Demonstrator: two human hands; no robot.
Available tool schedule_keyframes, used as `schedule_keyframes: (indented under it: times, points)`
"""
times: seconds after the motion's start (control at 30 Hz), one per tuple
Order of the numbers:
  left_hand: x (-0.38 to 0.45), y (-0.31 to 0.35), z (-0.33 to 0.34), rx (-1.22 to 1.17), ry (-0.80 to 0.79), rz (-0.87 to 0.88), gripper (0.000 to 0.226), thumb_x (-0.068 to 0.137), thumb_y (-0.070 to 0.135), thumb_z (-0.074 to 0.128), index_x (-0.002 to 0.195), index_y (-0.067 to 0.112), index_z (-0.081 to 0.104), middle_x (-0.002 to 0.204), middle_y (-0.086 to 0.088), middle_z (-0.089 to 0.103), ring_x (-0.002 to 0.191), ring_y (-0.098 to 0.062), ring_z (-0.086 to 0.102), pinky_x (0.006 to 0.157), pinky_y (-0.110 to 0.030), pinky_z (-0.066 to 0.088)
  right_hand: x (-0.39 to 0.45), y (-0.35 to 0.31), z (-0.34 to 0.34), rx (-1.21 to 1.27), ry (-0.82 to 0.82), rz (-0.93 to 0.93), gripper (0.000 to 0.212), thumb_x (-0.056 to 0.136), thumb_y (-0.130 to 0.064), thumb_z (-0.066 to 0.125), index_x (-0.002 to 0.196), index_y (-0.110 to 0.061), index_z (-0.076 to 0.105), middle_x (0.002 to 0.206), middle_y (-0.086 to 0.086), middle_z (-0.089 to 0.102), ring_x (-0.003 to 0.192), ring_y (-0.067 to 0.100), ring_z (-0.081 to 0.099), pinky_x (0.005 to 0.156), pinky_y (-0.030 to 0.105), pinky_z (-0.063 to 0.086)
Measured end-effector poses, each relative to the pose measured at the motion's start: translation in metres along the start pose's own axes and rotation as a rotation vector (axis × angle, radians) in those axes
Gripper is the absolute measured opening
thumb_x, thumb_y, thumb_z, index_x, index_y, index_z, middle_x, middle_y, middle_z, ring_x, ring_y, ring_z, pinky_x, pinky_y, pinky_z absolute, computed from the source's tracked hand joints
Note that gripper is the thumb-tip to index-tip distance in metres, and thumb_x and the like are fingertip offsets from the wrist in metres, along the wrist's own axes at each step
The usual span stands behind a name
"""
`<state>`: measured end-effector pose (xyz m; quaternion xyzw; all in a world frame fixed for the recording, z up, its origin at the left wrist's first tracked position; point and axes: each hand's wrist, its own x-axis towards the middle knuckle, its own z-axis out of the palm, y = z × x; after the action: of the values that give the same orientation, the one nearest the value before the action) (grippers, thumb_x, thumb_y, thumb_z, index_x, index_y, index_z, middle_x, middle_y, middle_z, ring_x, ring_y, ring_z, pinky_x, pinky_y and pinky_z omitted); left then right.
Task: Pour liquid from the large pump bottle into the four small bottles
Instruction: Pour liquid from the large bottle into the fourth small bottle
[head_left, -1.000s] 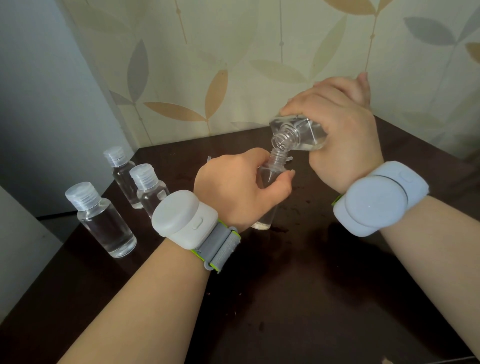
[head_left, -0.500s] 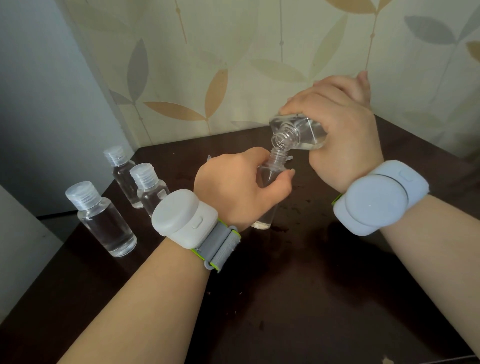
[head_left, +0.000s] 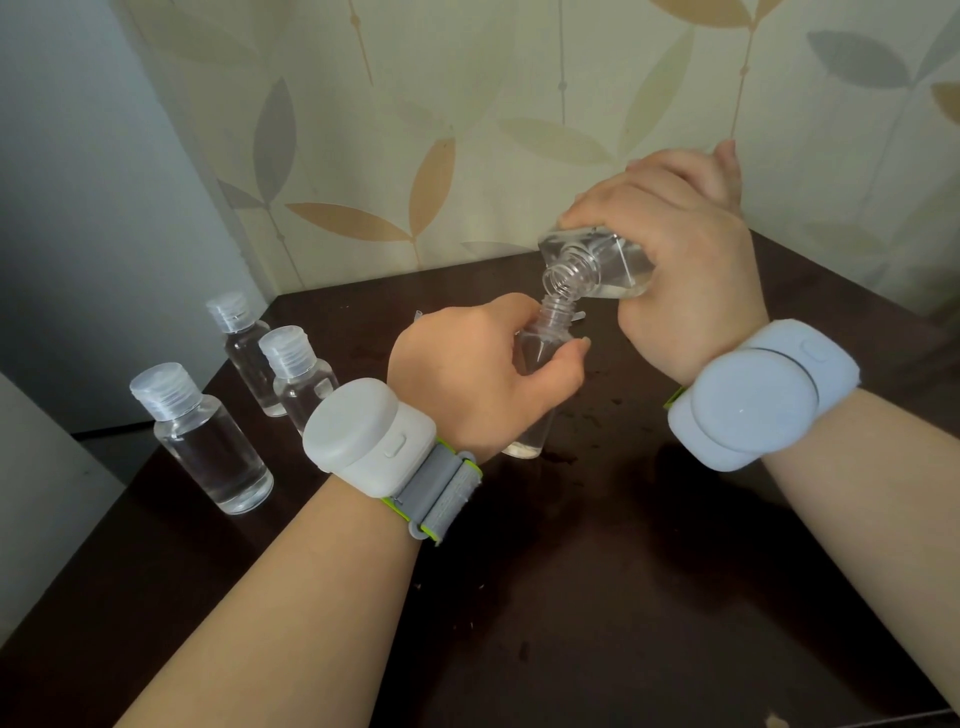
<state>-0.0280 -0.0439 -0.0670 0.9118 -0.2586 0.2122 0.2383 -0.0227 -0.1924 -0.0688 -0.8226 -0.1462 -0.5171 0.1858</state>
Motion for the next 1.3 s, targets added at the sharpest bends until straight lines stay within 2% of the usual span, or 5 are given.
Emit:
schedule_keyframes:
  times: [0.23,0.8,1.3]
  points:
    - [-0.0005,0.0002,0.0003,0.000,0.002,0.000,0.050,0.068,0.057,0.039,0.089,0.020,0.065,0.064,0.000,0.064,0.068,-0.018,0.060,0.067,-0.033,0.045,-0.0002,0.0013,0.0010,-0.005,0.017,-0.024,0.040,0.053,0.022,0.063,0.081,-0.007,0.068,0.084,0.009,0.066,0.094,0.042,0.054,0.097,0.069,0.019]
    - [-0.0001,0.0005,-0.0003,-0.005,0.005,0.007,0.051,0.068,0.057,0.039,0.089,0.020,0.066,0.063,0.001,0.063,0.068,-0.019,0.060,0.067,-0.034,0.045,0.0005,0.0019,0.0021,-0.007,0.039,-0.032,0.038,0.054,0.020,0.065,0.080,-0.008,0.069,0.084,0.007,0.067,0.094,0.039,0.054,0.098,0.064,0.016]
    - [-0.0002,-0.0001,0.0001,-0.010,0.011,0.018,0.050,0.069,0.057,0.039,0.086,0.018,0.065,0.062,-0.002,0.064,0.065,-0.018,0.058,0.066,-0.033,0.044,-0.0003,0.0013,0.0005,-0.006,0.016,-0.032,0.040,0.054,0.021,0.063,0.081,-0.008,0.069,0.085,0.008,0.067,0.095,0.041,0.053,0.098,0.069,0.019]
